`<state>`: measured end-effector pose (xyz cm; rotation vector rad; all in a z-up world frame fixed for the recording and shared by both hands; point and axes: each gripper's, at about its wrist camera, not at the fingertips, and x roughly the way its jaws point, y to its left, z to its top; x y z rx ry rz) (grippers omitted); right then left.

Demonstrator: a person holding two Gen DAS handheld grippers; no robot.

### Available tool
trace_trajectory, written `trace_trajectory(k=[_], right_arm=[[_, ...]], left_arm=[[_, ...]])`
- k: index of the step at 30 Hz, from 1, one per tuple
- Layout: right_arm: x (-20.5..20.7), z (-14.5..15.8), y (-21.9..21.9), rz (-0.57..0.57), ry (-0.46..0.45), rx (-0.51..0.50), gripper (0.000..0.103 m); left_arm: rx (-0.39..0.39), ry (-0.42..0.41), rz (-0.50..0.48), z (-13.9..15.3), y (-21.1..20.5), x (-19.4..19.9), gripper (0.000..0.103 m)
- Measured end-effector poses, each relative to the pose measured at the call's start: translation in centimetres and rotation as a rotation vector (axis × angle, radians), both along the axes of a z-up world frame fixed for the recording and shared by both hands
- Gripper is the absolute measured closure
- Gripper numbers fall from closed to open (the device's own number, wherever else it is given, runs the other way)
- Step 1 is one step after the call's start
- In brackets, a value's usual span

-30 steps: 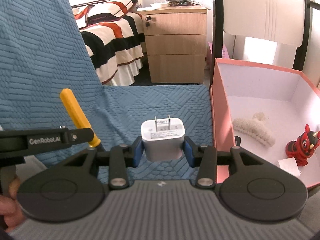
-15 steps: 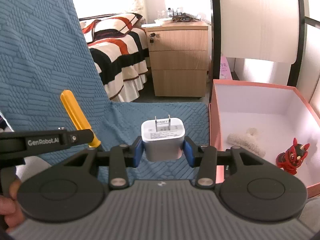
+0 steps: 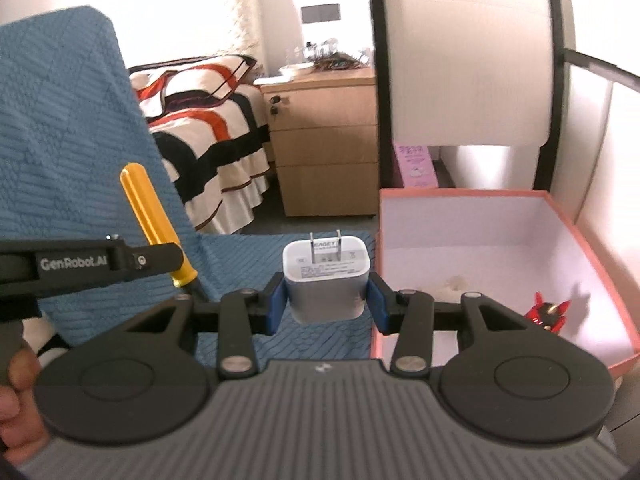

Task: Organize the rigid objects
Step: 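Lift screwdriver with left gripper while right gripper carries wall plug toward pink box, then open left gripper to drop screwdriver in box while right gripper lowers and releases plug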

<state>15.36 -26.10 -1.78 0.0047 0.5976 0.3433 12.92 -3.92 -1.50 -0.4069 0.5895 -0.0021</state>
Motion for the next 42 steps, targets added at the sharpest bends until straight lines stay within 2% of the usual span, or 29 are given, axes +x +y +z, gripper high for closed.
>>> trace_trajectory(k=[7,17,19,20,25,32,42], right_arm=[[0.3,1.5,-3.6,-0.066,-0.037,0.000,0.057],[0.8,1.8,-8.7,-0.146,-0.063,-0.003,0.057],[1.2,1.6,-9.6,-0.157,-0.057,0.000,0.057],[1.3,1.6,-10.1,-0.162,-0.054,0.005,0.057],[2.8,1.2,-11.6,-0.166,-0.038,0.004,0.057],[6.1,-1.9,-13.7,-0.202,0.067,0.020,0.057],[8.9,-7.6,-15.2,-0.223,0.248,0.026,0.057]], left_arm=[[-0.013,-0.019,-0.069,1.4,-4.1,2.4,0.084],[0.006,-0.030,-0.139,2.3,-9.7,4.5,0.085],[0.002,-0.028,-0.149,2.2,-10.7,5.1,0.089],[0.001,-0.029,-0.159,2.2,-11.3,5.5,0.094],[0.023,-0.021,-0.228,2.1,-14.5,7.4,0.094],[0.038,0.045,-0.229,-0.7,-16.9,11.2,0.094],[0.035,0.209,-0.228,-6.4,-17.7,14.3,0.094]])
